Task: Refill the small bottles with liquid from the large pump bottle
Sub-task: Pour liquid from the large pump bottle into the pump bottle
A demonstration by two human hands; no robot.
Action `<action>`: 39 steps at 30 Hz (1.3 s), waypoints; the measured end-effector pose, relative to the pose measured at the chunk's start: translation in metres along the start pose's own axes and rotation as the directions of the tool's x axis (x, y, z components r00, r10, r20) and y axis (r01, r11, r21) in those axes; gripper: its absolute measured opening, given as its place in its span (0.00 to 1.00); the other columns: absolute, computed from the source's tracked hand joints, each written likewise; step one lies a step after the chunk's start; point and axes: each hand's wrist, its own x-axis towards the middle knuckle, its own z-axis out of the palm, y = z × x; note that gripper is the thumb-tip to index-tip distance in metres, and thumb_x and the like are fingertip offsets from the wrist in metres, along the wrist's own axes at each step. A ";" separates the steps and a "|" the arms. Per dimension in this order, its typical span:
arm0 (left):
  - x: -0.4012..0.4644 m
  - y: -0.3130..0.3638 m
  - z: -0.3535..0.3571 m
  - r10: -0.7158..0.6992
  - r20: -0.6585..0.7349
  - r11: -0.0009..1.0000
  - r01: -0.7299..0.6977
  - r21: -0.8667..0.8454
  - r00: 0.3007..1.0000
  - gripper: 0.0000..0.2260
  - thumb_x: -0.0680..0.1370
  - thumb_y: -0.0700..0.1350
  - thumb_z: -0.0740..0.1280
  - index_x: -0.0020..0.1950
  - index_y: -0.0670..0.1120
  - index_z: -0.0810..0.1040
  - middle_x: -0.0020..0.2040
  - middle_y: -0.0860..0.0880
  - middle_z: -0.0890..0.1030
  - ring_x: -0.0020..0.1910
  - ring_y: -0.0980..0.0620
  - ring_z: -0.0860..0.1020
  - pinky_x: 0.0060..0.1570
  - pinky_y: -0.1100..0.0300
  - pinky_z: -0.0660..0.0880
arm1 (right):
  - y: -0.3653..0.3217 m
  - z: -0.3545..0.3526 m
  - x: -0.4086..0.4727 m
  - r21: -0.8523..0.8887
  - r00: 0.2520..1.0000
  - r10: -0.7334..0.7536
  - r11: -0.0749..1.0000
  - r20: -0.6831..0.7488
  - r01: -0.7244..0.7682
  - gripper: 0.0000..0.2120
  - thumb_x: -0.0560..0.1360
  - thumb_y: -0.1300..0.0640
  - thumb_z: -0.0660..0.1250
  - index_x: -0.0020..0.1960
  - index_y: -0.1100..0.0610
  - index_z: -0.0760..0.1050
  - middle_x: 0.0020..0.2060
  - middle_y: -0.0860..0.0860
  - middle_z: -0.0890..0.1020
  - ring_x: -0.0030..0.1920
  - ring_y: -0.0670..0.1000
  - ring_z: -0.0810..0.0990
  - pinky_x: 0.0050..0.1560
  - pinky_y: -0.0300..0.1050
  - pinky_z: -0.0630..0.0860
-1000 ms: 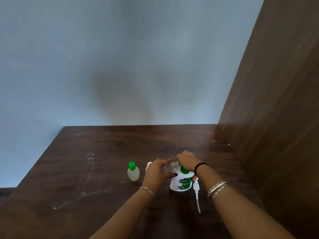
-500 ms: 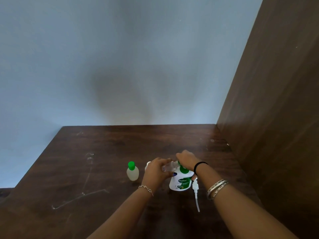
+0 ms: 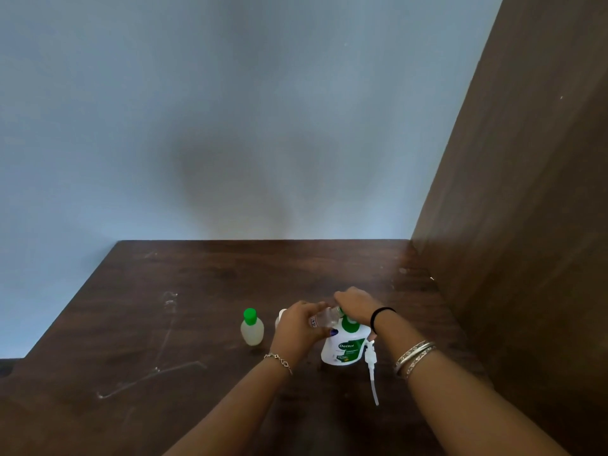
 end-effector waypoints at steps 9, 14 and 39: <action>-0.001 0.000 0.000 -0.003 -0.007 1.000 0.003 -0.018 1.000 0.26 0.68 0.45 0.74 0.65 0.47 0.73 0.56 0.47 0.77 0.55 0.53 0.75 0.49 0.69 0.65 | -0.002 -0.004 -0.003 -0.015 0.999 -0.027 1.000 0.030 0.028 0.16 0.79 0.54 0.51 0.32 0.53 0.62 0.33 0.50 0.67 0.37 0.50 0.68 0.46 0.47 0.66; -0.002 -0.003 0.000 -0.006 -0.001 1.000 0.006 -0.001 1.000 0.25 0.68 0.45 0.74 0.64 0.47 0.73 0.56 0.46 0.77 0.55 0.52 0.75 0.50 0.68 0.65 | 0.002 0.007 -0.003 -0.065 0.998 -0.037 0.997 -0.057 0.034 0.16 0.77 0.56 0.53 0.31 0.54 0.61 0.34 0.52 0.68 0.45 0.55 0.70 0.45 0.46 0.65; -0.002 0.000 0.001 -0.013 0.009 0.999 0.013 -0.035 1.000 0.25 0.68 0.44 0.74 0.64 0.47 0.73 0.57 0.46 0.77 0.55 0.52 0.75 0.52 0.67 0.67 | -0.002 -0.008 -0.011 -0.218 0.989 -0.140 0.965 0.053 0.148 0.17 0.81 0.58 0.47 0.34 0.52 0.58 0.44 0.56 0.71 0.48 0.53 0.67 0.51 0.50 0.67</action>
